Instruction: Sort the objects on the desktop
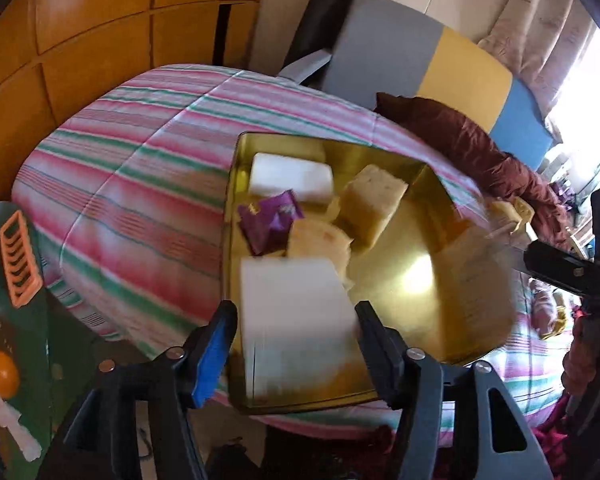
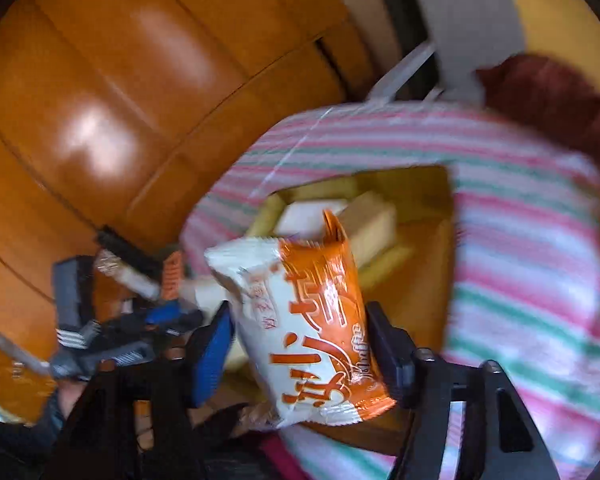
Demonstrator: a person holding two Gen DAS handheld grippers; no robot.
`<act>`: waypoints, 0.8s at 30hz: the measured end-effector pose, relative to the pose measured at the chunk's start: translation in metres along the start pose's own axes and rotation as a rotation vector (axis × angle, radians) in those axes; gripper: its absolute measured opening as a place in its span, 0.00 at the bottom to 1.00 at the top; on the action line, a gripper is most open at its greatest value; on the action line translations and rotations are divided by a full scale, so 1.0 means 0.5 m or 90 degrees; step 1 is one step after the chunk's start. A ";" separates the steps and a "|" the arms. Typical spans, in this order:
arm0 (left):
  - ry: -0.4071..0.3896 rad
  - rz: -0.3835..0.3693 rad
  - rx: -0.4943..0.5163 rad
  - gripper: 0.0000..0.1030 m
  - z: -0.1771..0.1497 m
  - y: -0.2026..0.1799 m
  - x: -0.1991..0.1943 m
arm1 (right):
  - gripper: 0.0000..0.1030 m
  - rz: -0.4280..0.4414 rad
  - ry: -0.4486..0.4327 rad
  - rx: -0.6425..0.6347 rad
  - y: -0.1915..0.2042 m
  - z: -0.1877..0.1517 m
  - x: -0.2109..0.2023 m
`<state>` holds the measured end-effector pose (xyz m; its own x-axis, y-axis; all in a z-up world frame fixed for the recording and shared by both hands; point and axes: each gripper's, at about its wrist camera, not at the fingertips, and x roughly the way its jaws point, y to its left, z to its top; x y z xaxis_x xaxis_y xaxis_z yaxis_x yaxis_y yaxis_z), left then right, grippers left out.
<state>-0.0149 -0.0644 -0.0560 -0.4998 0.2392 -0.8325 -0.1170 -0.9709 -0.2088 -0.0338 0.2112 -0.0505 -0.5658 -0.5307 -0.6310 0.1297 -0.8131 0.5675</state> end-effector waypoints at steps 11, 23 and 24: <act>-0.108 0.011 0.004 0.62 0.020 -0.014 -0.062 | 0.84 -0.055 0.028 -0.016 -0.002 -0.040 0.017; -0.128 0.016 0.116 0.62 0.050 -0.135 -0.068 | 0.89 -0.202 0.045 -0.129 0.016 -0.091 -0.007; -0.129 0.015 0.124 0.62 0.051 -0.146 -0.067 | 0.89 -0.214 0.044 -0.133 0.013 -0.094 -0.015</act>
<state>-0.0113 -0.0017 0.0003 -0.6629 0.2297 -0.7126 -0.2562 -0.9639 -0.0723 0.0093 0.1988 -0.0669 -0.5501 -0.2363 -0.8010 0.1137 -0.9714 0.2085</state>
